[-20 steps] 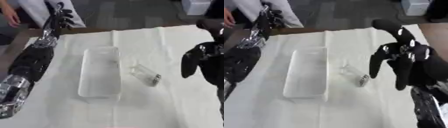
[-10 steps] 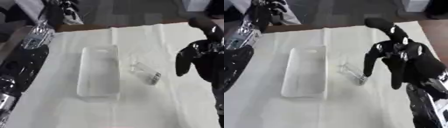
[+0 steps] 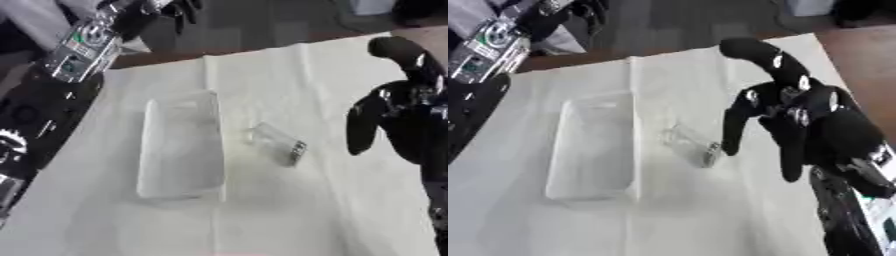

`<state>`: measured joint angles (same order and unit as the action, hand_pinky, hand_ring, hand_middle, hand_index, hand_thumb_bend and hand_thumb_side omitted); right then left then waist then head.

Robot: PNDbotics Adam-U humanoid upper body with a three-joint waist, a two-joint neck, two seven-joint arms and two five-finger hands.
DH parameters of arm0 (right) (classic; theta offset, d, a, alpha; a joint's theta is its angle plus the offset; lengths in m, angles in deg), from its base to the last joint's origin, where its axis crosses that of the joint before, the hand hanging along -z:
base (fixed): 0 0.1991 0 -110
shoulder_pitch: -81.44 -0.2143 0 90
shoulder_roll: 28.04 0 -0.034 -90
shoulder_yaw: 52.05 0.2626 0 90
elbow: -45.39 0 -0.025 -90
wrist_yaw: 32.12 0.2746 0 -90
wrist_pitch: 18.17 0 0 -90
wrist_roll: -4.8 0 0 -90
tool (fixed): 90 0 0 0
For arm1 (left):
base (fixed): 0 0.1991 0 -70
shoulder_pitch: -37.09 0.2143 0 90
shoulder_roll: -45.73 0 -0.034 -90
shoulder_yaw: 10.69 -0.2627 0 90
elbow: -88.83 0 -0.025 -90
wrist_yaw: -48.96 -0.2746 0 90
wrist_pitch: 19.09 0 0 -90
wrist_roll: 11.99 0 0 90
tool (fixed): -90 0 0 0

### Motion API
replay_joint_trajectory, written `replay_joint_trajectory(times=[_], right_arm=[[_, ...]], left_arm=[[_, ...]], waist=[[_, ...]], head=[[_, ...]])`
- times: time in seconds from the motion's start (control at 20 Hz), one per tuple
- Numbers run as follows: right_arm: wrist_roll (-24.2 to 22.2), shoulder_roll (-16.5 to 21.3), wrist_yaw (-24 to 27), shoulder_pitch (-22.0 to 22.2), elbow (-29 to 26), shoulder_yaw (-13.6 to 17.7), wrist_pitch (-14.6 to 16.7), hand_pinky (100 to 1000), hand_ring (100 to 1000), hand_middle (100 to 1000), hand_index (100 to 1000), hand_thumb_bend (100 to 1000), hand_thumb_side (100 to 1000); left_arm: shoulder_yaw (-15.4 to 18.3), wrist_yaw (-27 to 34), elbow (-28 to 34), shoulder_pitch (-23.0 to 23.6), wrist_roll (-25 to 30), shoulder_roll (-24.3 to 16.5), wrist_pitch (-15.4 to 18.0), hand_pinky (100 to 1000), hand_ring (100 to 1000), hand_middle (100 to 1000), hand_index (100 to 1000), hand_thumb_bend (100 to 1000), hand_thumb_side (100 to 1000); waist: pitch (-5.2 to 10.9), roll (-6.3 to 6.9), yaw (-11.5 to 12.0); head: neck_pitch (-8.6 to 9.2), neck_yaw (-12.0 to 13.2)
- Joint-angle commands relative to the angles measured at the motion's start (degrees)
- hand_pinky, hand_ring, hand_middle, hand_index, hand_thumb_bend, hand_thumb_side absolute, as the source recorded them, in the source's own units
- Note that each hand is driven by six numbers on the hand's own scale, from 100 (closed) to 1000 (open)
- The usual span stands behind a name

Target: Pick up objects on the table and place them in the box.

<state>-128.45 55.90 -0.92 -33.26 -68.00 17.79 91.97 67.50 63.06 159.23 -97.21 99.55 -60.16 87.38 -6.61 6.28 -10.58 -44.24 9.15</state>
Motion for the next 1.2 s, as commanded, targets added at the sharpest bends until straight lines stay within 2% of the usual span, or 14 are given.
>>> replay_joint_trajectory(times=[0.05,0.4,0.6,0.65,0.7,0.75,0.8,1.0,1.15,1.2], right_arm=[[-1.36,1.15,0.02,-1.32,-0.58,-0.2,0.97,392,518,967,303,100,894],[-1.57,2.18,-0.07,-2.6,-0.81,-0.04,1.8,393,520,962,292,100,895],[-1.23,2.63,-0.43,-2.94,-0.95,0.39,2.31,394,520,960,299,100,895],[-1.12,2.66,-0.47,-2.97,-0.98,0.45,2.39,394,520,960,299,100,895],[-1.0,2.67,-0.47,-3.06,-1.02,0.54,2.47,396,522,953,321,100,897],[-0.81,2.7,-0.42,-3.2,-1.09,0.68,2.58,395,521,955,314,100,896],[-0.59,2.72,-0.31,-3.45,-1.14,0.8,2.73,397,523,946,336,100,899],[-0.08,2.72,0.18,-4.04,-1.2,0.87,3.1,398,524,946,343,100,898],[-0.05,2.68,0.54,-4.1,-1.2,0.8,3.15,398,524,945,352,100,898],[0.02,2.64,0.69,-4.14,-1.2,0.83,3.18,398,524,941,368,100,903]], left_arm=[[-0.23,-1.65,-0.17,-1.52,0.94,-0.57,0.81,332,540,575,735,100,829],[-1.26,-4.98,-0.28,-2.1,3.05,-0.3,2.92,349,557,591,749,102,779],[-1.65,-7.77,0.83,-1.66,4.85,-0.24,4.92,371,570,604,760,195,718],[-1.68,-8.39,1.18,-1.46,5.3,-0.14,5.36,371,570,604,760,195,718],[-1.8,-8.99,1.55,-1.32,5.79,-0.1,5.78,393,584,618,775,287,690],[-1.97,-9.74,2.06,-1.14,6.43,-0.13,6.31,385,580,614,770,263,697],[-2.15,-10.76,2.68,-1.07,7.19,-0.28,6.99,414,596,630,785,347,668],[-1.91,-16.44,4.7,-1.1,9.58,-0.89,10.89,469,629,666,813,454,640],[-1.73,-19.91,5.45,-1.35,11.02,-1.19,13.85,483,640,677,820,482,638],[-1.54,-21.17,5.76,-1.44,11.34,-1.29,14.59,506,649,685,813,557,621]], waist=[[0.48,0.06,-1.0],[-0.53,0.9,-4.13],[-1.01,1.24,-4.86],[-1.08,1.27,-4.91],[-1.15,1.3,-4.99],[-1.22,1.3,-5.06],[-1.27,1.31,-5.15],[-1.42,1.34,-5.58],[-1.47,1.38,-5.99],[-1.47,1.36,-6.11]], head=[[0.12,0.34],[0.12,0.86],[0.12,1.29],[0.12,1.38],[0.12,1.5],[0.12,1.59],[0.12,1.7],[0.12,2.19],[0.12,2.41],[0.12,2.46]])
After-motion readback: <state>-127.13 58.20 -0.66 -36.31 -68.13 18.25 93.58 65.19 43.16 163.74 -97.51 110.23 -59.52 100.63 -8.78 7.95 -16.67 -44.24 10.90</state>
